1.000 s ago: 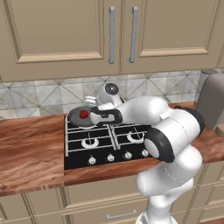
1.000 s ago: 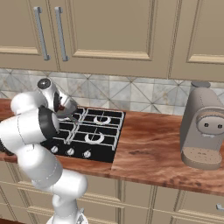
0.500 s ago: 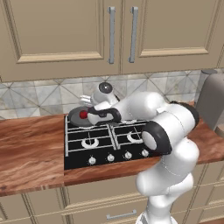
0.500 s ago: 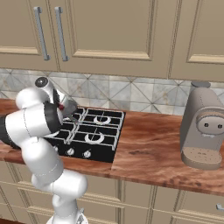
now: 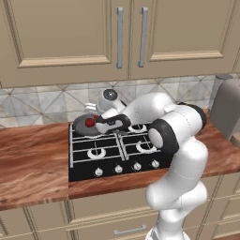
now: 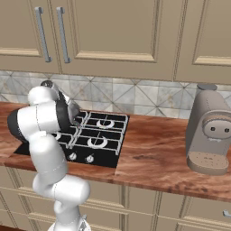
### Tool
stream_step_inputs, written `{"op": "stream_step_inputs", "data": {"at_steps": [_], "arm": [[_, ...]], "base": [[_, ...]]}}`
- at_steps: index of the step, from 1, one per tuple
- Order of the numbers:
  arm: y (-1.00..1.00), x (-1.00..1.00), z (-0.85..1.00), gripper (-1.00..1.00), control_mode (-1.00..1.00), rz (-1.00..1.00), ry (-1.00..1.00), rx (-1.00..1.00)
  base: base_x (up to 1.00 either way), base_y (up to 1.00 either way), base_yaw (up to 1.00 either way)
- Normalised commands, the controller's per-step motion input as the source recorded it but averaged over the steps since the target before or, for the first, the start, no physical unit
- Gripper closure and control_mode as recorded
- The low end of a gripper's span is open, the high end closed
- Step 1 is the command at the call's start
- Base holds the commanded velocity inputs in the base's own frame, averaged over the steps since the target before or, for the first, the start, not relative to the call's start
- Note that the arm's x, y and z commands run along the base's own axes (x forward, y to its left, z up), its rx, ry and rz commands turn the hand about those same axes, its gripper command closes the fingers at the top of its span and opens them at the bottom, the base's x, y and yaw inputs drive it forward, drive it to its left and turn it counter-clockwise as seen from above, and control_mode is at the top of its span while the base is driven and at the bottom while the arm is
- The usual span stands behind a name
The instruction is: Place the pan on the rear left burner on the stove. Then place the tomato and the onion in the pan and turn on the rear left burner.
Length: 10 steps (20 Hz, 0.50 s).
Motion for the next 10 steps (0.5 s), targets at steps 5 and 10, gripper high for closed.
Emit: {"op": "stream_step_inputs", "data": {"at_steps": [5, 10], "arm": [[0.00, 0.27, -0.37, 1.00, -1.00, 0.00, 0.01, 0.00], [0.00, 0.28, -0.35, 1.00, -1.00, 0.00, 0.00, -0.01]], "base": [[0.00, 0.00, 0.00], [0.00, 0.00, 0.00]]}}
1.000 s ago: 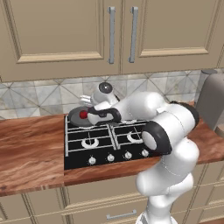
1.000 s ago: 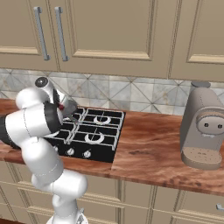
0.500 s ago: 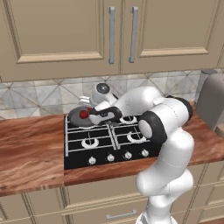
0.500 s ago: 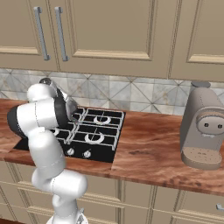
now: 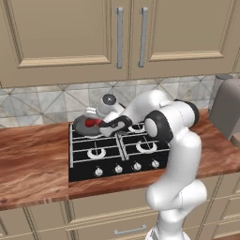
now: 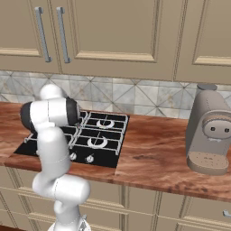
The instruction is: Place the pan on the rear left burner on the stove. Then place the tomato and the onion in the pan and turn on the rear left burner.
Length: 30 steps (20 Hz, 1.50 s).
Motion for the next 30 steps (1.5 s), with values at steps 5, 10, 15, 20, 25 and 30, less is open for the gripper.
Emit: {"op": "stream_step_inputs", "data": {"at_steps": [5, 10, 15, 20, 25, 30], "arm": [[0.00, 0.25, -0.33, 1.00, -1.00, 0.00, 0.00, -0.01], [0.00, 0.03, 0.00, 1.00, -1.00, 0.00, 0.00, 0.00], [0.08, 0.26, -0.08, 1.00, -1.00, 0.00, 0.00, 0.00], [0.00, 0.19, -0.01, 1.00, -1.00, 0.00, 0.00, 0.00], [0.00, 0.23, -0.11, 1.00, -1.00, 0.00, 0.00, -0.01], [0.00, 0.37, -0.27, 1.00, -1.00, 0.00, 0.00, -0.03]], "base": [[0.00, 0.00, 0.00], [0.00, 0.00, 0.00], [0.00, 0.00, 0.00], [0.00, 0.00, 0.00], [0.00, 0.00, 0.00], [0.00, 0.00, 0.00]]}}
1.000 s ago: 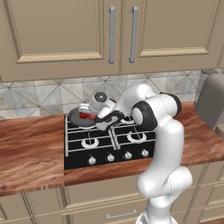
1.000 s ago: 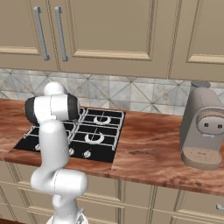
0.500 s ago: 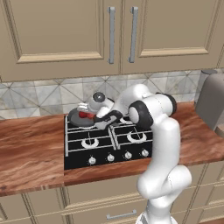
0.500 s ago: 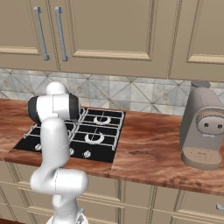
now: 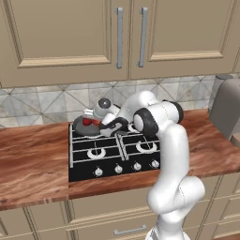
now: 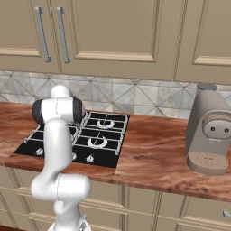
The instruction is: Place the pan on the rear left burner on the stove. Then place the tomato and the onion in the pan and turn on the rear left burner.
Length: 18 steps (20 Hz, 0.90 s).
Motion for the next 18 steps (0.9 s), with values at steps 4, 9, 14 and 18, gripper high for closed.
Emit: {"op": "stream_step_inputs", "data": {"at_steps": [4, 9, 14, 18], "arm": [[0.00, 0.18, -0.08, 1.00, -1.00, 0.00, 0.00, 0.00], [0.00, 0.05, 0.00, 1.00, -1.00, 0.00, 0.00, 0.00], [0.00, 0.00, 0.00, -1.00, -1.00, 0.00, 0.00, 0.00], [0.00, 0.00, 0.00, -1.00, -1.00, 0.00, 0.00, 0.00]], "base": [[0.00, 0.00, 0.00], [0.00, 0.00, 0.00], [0.00, 0.00, 0.00], [0.00, 0.00, 0.00]]}}
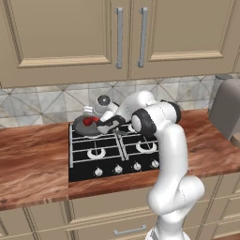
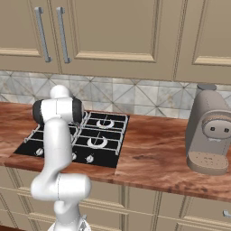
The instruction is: Place the pan on the rear left burner on the stove. Then place the tomato and the onion in the pan and turn on the rear left burner.
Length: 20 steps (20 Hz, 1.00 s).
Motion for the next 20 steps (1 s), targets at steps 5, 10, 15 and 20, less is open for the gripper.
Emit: {"op": "stream_step_inputs", "data": {"at_steps": [5, 10, 15, 20], "arm": [[0.00, 0.00, 0.00, -1.00, -1.00, 0.00, 0.00, 0.00], [0.00, 0.00, 0.00, -1.00, -1.00, 0.00, 0.00, 0.00], [0.00, 0.00, 0.00, -1.00, -1.00, 0.00, 0.00, 0.00], [0.00, -0.05, 0.05, -1.00, -1.00, 0.00, 0.00, 0.00]], "base": [[0.00, 0.00, 0.00], [0.00, 0.00, 0.00], [0.00, 0.00, 0.00], [0.00, 0.00, 0.00]]}}
